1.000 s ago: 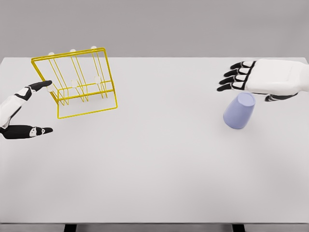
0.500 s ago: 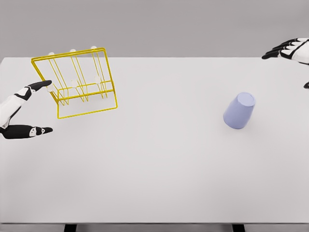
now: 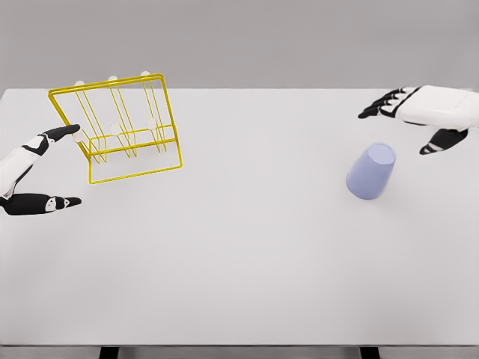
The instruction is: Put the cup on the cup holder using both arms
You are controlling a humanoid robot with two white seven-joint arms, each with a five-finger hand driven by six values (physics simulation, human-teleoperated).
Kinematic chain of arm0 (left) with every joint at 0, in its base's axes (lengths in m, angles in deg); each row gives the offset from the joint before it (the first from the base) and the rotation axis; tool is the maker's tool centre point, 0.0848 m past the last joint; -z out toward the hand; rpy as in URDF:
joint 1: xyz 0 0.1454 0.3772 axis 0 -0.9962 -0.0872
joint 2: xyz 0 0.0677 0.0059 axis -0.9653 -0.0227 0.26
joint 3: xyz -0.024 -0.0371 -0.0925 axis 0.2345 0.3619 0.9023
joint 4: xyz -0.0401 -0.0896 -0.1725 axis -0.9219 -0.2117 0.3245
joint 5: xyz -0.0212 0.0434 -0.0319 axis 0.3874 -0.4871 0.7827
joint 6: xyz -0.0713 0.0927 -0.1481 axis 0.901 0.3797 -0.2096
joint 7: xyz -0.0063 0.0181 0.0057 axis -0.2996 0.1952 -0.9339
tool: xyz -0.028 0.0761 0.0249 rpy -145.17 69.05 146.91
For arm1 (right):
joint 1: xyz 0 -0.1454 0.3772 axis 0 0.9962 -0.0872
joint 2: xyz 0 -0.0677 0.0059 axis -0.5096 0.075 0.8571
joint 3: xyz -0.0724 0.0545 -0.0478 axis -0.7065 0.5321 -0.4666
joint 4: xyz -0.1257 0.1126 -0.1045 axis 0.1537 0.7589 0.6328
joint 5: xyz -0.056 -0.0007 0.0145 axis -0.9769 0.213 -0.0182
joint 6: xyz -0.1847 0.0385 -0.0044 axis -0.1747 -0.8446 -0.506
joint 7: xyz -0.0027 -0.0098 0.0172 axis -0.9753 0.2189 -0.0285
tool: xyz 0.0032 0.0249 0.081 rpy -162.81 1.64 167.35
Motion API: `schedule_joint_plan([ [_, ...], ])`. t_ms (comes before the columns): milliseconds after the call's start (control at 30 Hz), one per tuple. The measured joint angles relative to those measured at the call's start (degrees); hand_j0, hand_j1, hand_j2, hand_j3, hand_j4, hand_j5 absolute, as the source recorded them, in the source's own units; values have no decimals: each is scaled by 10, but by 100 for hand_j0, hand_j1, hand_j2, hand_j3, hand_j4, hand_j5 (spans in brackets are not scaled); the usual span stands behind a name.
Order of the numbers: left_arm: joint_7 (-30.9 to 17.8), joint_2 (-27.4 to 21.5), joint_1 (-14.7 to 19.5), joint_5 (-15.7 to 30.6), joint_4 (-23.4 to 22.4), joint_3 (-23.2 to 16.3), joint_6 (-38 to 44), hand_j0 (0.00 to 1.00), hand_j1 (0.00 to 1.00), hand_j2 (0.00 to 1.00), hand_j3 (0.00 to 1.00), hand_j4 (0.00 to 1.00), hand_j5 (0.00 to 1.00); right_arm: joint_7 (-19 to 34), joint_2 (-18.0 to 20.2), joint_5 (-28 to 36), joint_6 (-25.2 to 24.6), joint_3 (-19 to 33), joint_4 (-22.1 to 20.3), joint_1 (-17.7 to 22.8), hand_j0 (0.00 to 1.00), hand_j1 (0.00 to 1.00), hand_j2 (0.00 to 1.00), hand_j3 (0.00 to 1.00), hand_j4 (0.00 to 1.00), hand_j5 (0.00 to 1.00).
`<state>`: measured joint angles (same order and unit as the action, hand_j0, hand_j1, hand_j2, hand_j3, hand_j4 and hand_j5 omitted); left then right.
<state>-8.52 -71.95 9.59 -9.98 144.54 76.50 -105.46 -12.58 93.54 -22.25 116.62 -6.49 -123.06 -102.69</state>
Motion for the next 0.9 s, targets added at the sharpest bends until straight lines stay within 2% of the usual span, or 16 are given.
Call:
schedule_joint_plan([
  [300, 0, 1, 0, -2, -1, 0, 0, 100, 100, 100, 100, 100, 100, 0, -15, -4, 7, -46, 25, 0, 100, 100, 100, 100, 100, 100],
  [900, 0, 0, 0, -2, -4, 0, 0, 100, 100, 100, 100, 100, 100, 0, -43, -13, 24, -69, 74, -4, 100, 100, 100, 100, 100, 100],
])
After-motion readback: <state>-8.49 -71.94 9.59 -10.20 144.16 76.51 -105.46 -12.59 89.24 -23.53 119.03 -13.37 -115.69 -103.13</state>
